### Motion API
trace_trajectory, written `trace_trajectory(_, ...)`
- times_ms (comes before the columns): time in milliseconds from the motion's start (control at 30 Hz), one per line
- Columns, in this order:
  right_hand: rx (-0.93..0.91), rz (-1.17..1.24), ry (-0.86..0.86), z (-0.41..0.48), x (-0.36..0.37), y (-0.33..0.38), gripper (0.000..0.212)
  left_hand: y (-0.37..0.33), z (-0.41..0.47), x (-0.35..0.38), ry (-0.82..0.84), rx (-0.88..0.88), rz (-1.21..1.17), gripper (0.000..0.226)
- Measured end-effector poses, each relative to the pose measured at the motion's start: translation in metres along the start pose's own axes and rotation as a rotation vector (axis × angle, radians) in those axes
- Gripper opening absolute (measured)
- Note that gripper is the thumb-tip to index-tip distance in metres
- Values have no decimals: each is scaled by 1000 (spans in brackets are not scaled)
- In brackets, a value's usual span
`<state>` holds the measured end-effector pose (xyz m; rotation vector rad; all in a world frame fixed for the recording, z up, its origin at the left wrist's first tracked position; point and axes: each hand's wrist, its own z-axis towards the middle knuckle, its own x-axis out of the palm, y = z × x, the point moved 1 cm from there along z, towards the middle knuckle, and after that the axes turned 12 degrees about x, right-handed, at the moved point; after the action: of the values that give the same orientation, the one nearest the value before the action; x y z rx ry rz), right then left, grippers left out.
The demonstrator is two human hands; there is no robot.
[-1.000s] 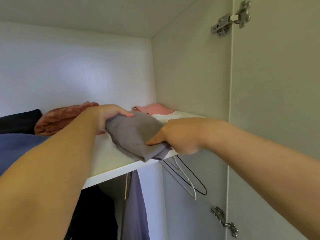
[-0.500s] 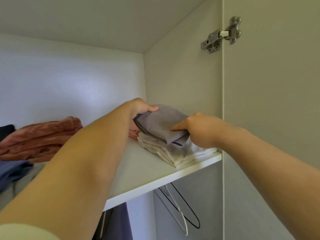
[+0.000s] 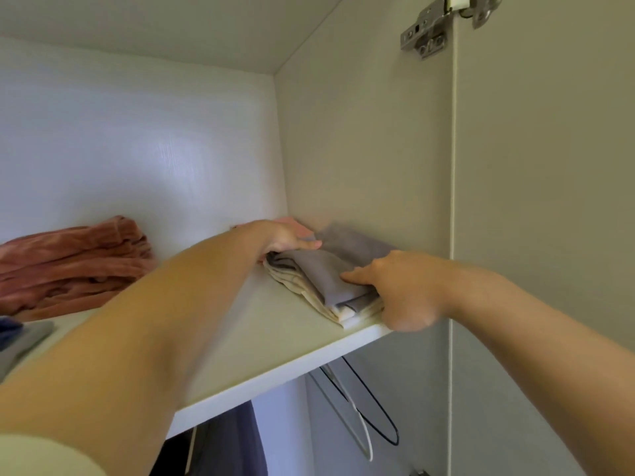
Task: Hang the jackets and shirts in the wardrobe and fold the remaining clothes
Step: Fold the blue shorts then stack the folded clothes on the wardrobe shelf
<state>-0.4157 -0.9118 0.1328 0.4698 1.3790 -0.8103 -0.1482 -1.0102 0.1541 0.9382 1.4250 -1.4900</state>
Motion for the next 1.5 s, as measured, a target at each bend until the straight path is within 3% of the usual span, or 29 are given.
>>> trace_trajectory(100, 40, 25, 27, -11, 1, 3, 65, -9, -10, -5, -8, -20, 46, 42)
trace_trajectory(200, 90, 170, 57, -20, -6, 5, 63, -17, -29, -14, 59, -59, 14, 41)
trace_trajectory(333, 176, 291, 130, -31, -22, 6, 44, -14, -56, -24, 177, -206, -90, 43)
trace_trajectory(400, 216, 434, 110, -30, -29, 5, 48, -8, -74, -30, 227, -303, -158, 50)
trace_trajectory(467, 270, 577, 41, -23, -29, 5, 36, 1, -93, -38, 257, -365, -182, 46)
trace_trajectory(600, 276, 450, -95, 9, -16, 23, 33, 18, -131, -53, 324, -490, -122, 28)
trace_trajectory(667, 243, 486, -38, 26, -7, 34, 24, 21, -154, -60, 381, -532, 18, 34)
trace_trajectory(800, 140, 615, 70, 48, -3, 57, 31, 14, -193, -72, 425, -635, 247, 62)
trace_trajectory(867, 106, 631, 84, 61, -2, 70, 43, 5, -204, -76, 380, -588, 521, 70)
trace_trajectory(933, 53, 594, 111, 72, -3, 86, 50, -4, -217, -74, 324, -480, 723, 63)
trace_trajectory(1067, -7, 507, 182, 87, -20, 113, 47, -4, -228, -64, 5, -251, 628, 33)
trace_trajectory(1133, 49, 417, 44, 97, -34, 125, 40, 3, -230, -43, -139, -164, 549, 34)
trace_trajectory(1200, 47, 364, -55, 102, -36, 142, 38, 17, -233, -20, -200, -184, 465, 43)
trace_trajectory(1367, -65, 492, 143, 107, -4, 158, 65, 50, -251, -14, -83, -253, 376, 72)
trace_trajectory(1500, 82, 537, 208, 120, 7, 127, 79, 54, -259, -15, -40, -270, 303, 78)
